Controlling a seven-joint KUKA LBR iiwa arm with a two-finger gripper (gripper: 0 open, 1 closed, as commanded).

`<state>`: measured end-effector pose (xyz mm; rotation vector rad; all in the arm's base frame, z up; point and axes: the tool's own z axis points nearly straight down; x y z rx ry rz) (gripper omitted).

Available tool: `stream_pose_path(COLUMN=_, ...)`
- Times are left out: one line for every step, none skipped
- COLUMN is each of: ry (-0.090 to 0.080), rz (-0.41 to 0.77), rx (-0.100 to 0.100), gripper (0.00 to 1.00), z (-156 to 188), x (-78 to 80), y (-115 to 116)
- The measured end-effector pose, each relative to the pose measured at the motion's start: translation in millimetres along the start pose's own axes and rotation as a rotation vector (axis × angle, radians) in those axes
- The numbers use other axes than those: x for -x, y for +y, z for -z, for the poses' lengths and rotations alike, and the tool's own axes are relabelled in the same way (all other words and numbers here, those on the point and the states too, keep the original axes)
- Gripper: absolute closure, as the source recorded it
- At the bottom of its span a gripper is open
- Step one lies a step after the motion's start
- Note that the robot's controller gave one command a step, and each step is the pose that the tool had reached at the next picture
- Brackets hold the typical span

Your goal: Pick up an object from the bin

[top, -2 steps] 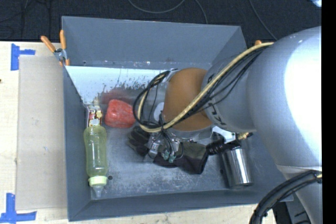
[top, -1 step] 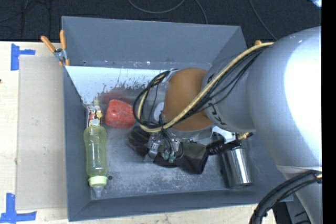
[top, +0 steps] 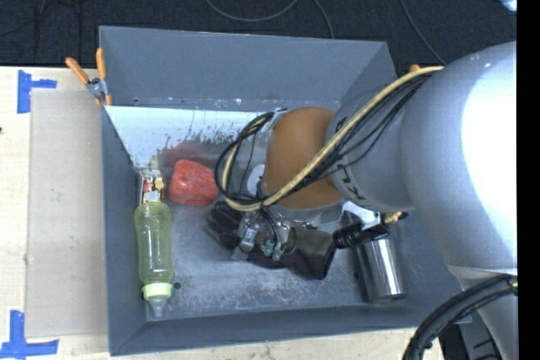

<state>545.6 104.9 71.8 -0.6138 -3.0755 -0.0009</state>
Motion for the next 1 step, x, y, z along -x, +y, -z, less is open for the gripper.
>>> stream_pose_path(ry=0.001, rz=-0.001, rx=-0.001, gripper=1.00, z=9.5, x=-0.2, y=-0.6)
